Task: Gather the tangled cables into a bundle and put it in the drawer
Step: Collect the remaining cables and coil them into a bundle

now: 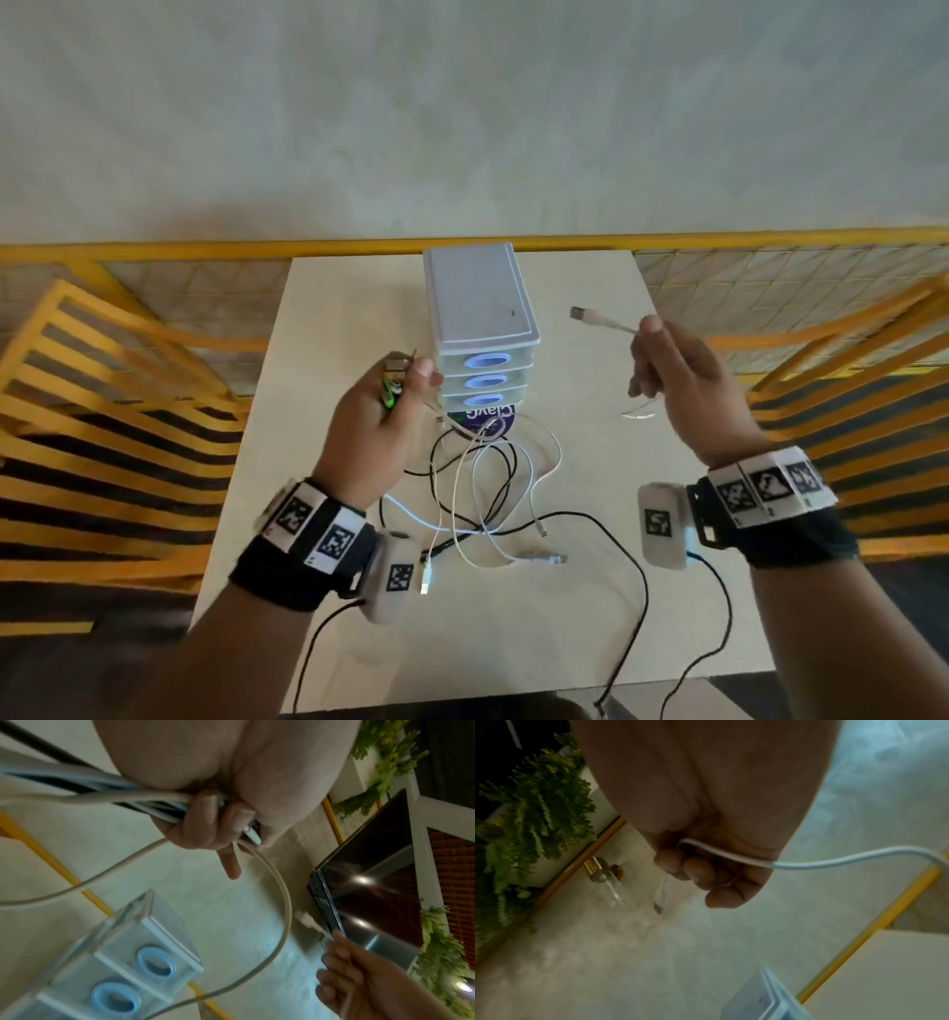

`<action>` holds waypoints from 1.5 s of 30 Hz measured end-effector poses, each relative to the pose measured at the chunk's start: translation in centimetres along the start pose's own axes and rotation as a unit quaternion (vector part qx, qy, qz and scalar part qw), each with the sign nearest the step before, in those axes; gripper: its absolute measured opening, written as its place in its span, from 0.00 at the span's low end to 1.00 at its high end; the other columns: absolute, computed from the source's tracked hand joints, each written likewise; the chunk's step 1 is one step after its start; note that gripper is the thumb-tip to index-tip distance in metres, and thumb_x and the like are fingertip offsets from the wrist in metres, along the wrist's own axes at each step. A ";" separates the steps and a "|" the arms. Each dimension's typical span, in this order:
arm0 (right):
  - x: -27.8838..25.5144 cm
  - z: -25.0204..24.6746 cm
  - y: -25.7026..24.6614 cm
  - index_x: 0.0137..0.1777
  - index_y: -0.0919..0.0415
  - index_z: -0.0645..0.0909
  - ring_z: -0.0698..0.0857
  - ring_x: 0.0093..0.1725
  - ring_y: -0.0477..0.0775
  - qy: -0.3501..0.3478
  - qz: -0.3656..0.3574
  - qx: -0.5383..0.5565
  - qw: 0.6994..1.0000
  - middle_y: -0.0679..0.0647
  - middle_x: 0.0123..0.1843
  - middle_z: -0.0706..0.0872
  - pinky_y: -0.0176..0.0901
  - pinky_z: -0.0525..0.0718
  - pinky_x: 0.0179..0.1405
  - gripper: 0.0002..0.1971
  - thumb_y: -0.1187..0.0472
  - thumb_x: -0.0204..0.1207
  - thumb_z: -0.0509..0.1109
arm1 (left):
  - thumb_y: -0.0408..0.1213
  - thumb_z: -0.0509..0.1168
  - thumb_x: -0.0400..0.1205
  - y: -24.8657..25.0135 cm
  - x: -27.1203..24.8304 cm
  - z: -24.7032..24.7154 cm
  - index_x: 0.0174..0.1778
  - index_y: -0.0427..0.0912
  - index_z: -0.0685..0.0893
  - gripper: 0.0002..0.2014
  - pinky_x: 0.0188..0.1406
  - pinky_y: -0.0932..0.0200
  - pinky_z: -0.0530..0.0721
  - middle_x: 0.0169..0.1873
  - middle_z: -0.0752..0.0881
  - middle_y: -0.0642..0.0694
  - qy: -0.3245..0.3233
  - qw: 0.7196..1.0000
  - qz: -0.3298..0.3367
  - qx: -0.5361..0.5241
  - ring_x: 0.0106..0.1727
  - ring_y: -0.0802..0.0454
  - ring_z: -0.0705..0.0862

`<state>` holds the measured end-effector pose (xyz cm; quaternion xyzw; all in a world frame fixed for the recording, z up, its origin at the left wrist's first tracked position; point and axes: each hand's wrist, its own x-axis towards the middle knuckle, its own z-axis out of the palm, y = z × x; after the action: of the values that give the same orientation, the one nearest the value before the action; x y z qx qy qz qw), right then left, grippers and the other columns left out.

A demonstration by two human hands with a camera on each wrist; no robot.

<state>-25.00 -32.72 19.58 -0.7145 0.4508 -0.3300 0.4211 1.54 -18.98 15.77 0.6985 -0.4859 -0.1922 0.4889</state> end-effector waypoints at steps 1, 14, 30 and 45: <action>-0.5 1.0 0.1 0.42 0.61 0.80 0.78 0.30 0.54 -0.014 -0.011 0.016 1.000 0.56 0.28 0.77 0.43 0.75 0.39 0.23 0.50 0.93 0.53 | 0.53 0.57 0.89 0.0 -0.1 0.8 0.48 0.45 0.88 0.20 0.43 0.79 0.74 0.41 0.87 0.75 -0.001 1.000 0.003 -0.004 0.45 0.75 0.84; -4.2 10.1 -1.1 0.51 0.61 0.76 0.83 0.28 0.62 -0.132 -0.008 0.155 0.979 0.57 0.28 0.84 0.46 0.81 0.41 0.11 0.63 0.91 0.53 | 0.67 0.57 0.82 1.3 0.1 2.8 0.38 0.44 0.77 0.27 0.26 0.60 0.67 0.22 0.74 0.55 0.010 0.977 -0.087 -0.196 0.20 0.57 0.68; -5.1 12.8 -3.8 0.49 0.55 0.76 0.86 0.30 0.55 -0.145 -0.087 0.089 0.982 0.50 0.33 0.86 0.55 0.86 0.39 0.11 0.61 0.92 0.55 | 0.63 0.58 0.85 3.3 -0.7 1.6 0.45 0.46 0.78 0.21 0.21 0.56 0.75 0.21 0.75 0.55 -0.032 0.975 -0.049 -0.212 0.20 0.52 0.75; -7.6 14.5 2.6 0.41 0.49 0.71 0.71 0.30 0.45 -0.233 -0.077 0.032 0.969 0.40 0.29 0.72 0.39 0.71 0.35 0.17 0.49 0.92 0.52 | 0.53 0.58 0.88 4.2 2.0 -1.6 0.35 0.50 0.77 0.18 0.19 0.64 0.63 0.22 0.66 0.53 0.036 0.885 -0.109 -0.451 0.19 0.59 0.63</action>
<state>-16.52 -21.91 10.31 -0.7905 0.2731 -0.2004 0.5103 1.62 -20.14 20.55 0.4571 -0.2498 -0.4176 0.7445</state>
